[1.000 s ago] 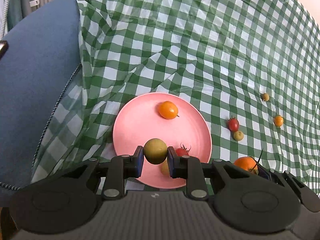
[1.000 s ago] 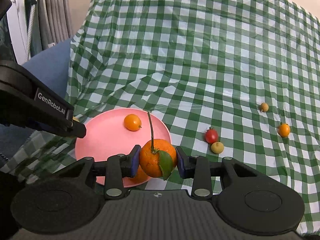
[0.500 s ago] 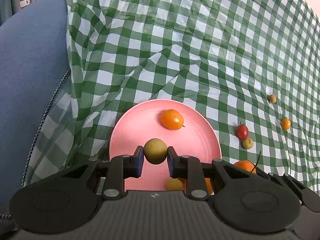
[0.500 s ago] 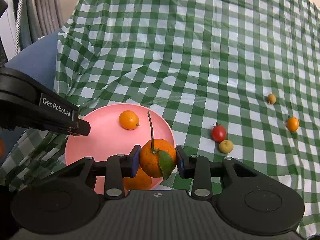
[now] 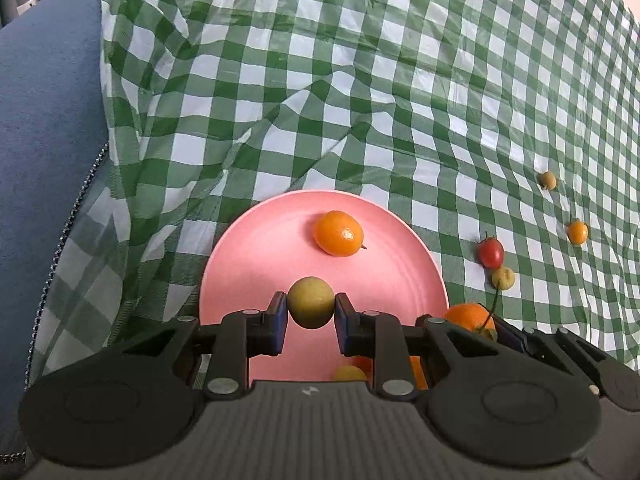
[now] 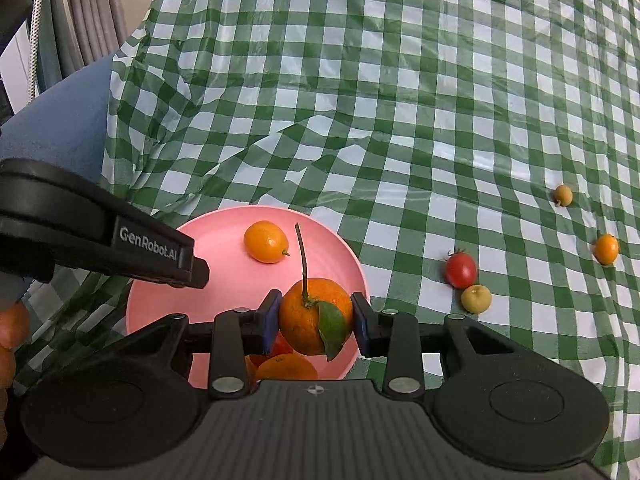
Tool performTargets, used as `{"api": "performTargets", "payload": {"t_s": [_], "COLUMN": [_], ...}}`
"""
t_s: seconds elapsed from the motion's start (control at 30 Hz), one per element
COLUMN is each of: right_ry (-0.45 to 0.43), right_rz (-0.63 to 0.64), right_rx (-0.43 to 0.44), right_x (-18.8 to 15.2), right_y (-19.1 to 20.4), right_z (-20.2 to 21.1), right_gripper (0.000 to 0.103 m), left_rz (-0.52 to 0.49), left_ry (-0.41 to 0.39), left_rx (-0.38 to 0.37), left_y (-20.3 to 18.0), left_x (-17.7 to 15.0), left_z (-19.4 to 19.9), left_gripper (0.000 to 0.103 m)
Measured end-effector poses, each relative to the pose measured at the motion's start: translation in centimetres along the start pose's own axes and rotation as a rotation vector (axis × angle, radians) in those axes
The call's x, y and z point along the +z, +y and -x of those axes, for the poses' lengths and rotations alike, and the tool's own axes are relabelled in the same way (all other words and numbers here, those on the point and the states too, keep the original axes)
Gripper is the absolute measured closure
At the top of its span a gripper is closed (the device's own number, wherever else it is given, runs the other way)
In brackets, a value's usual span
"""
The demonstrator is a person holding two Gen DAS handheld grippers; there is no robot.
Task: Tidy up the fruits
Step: 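Open both tools to drop the fruits onto the plate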
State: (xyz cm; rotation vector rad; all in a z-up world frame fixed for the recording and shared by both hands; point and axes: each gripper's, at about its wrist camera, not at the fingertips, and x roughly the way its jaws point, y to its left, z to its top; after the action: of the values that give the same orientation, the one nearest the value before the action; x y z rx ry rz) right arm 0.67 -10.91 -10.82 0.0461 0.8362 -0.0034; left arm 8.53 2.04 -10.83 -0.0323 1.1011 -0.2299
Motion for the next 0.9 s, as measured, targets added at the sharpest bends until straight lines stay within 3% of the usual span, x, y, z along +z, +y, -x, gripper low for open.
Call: {"api": "performTargets", "payload": {"t_s": [0.33,0.4,0.47,0.5,0.53,0.6,0.73,0.9], "right_ry": [0.008,0.009,0.009,0.002,-0.004,-0.018,0.004,0.058], "right_rz": [-0.004,-0.005,-0.011,-0.014,-0.016,-0.016,-0.028,-0.022], "right_rx": [0.011,0.015,0.031,0.03,0.025,0.015,-0.014,-0.012], "right_x": [0.2,0.3,0.4,0.5,0.6,0.8,0.4,-1.4], "right_y": [0.1,0.1,0.0,0.1,0.1,0.1,-0.4,-0.5], "right_z": [-1.3,-1.6,-1.7,-1.7,-1.7,-1.4,-0.5,1.5], "right_gripper": [0.064,0.064,0.063,0.055,0.04,0.025,0.015,0.011], "left_rz": [-0.014,-0.009,0.009,0.028,0.044,0.032,0.011,-0.027], "left_ry": [0.014,0.001,-0.012,-0.037,-0.074,-0.089,-0.067,-0.071], "left_rx": [0.022,0.02,0.03,0.043,0.058,0.076,0.094,0.139], "left_y": [0.1,0.3,0.5,0.7,0.8,0.8,0.8,1.3], "left_x": [0.0,0.1,0.2,0.2,0.0,0.1,-0.2,-2.5], "left_z": [-1.1,-0.9,-0.7,-0.4,0.1,0.6,1.1,3.3], "left_gripper": [0.075,0.061,0.003,0.001,0.0,0.0,0.0,0.0]}}
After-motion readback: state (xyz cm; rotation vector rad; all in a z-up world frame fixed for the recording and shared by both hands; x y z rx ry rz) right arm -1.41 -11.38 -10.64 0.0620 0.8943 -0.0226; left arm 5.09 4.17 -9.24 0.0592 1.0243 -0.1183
